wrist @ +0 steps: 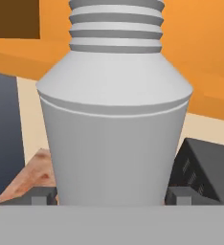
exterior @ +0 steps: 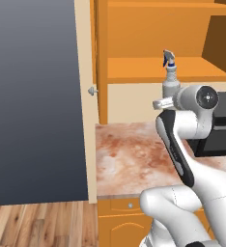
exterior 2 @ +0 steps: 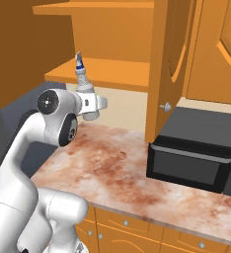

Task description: Move the cutting board and knife to the sink. Then move spray from the cabinet to the counter.

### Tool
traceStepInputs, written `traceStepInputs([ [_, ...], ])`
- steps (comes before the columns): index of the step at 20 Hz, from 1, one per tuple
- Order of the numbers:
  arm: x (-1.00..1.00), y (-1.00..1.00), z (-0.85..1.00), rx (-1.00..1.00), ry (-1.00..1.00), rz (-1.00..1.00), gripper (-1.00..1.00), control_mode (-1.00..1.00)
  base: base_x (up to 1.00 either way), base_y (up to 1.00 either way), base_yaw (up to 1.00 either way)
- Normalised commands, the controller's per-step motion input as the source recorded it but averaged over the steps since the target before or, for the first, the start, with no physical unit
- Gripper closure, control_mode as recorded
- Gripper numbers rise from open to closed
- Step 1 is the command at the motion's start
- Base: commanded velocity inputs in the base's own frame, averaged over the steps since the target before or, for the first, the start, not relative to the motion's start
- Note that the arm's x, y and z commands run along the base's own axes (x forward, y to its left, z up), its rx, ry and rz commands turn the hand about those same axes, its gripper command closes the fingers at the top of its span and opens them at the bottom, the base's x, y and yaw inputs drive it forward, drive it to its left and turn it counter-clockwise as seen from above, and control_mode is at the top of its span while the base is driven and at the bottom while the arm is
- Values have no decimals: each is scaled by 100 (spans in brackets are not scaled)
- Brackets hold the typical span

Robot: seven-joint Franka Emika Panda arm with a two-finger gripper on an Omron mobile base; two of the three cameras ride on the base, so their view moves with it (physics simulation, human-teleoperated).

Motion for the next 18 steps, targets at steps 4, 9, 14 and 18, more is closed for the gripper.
traceStepInputs([
  [4,0,0,-19,1,15,5,100,-100,0,0,0],
  [9,0,0,-24,0,10,4,100,-100,0,0,0],
  [14,0,0,-25,0,5,1,100,-100,0,0,0],
  [18,0,-1,-25,0,7,0,100,-100,0,0,0],
])
